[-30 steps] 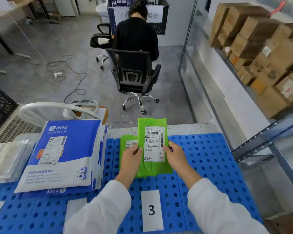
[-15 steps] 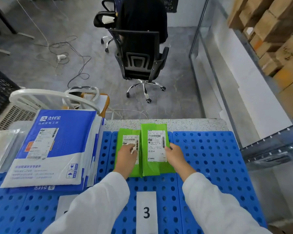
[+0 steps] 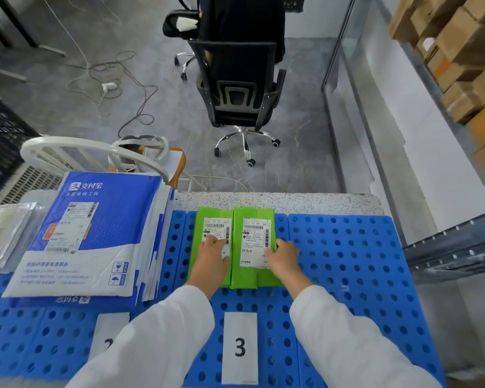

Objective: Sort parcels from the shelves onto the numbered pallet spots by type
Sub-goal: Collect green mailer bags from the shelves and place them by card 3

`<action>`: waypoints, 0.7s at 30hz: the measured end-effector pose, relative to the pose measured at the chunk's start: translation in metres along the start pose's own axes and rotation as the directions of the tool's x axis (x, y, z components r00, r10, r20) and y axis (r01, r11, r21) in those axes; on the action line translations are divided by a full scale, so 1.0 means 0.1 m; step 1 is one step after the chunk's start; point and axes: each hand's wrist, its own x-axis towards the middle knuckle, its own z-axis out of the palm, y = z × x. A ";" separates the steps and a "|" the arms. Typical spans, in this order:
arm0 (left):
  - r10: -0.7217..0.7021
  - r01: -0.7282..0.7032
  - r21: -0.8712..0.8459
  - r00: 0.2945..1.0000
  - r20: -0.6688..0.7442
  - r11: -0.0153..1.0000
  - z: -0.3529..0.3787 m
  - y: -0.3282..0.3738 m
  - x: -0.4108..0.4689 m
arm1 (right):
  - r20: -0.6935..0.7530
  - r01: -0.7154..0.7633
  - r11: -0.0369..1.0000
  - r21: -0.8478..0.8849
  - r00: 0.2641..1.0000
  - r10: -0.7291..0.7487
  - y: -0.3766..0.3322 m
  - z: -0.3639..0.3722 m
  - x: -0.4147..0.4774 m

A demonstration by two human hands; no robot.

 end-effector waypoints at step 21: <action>0.541 -0.528 0.262 0.841 0.028 0.808 -1.52 0.11 -0.57 | -0.331 0.165 0.886 -0.434 0.885 -0.327 -0.46 -0.32 -1.81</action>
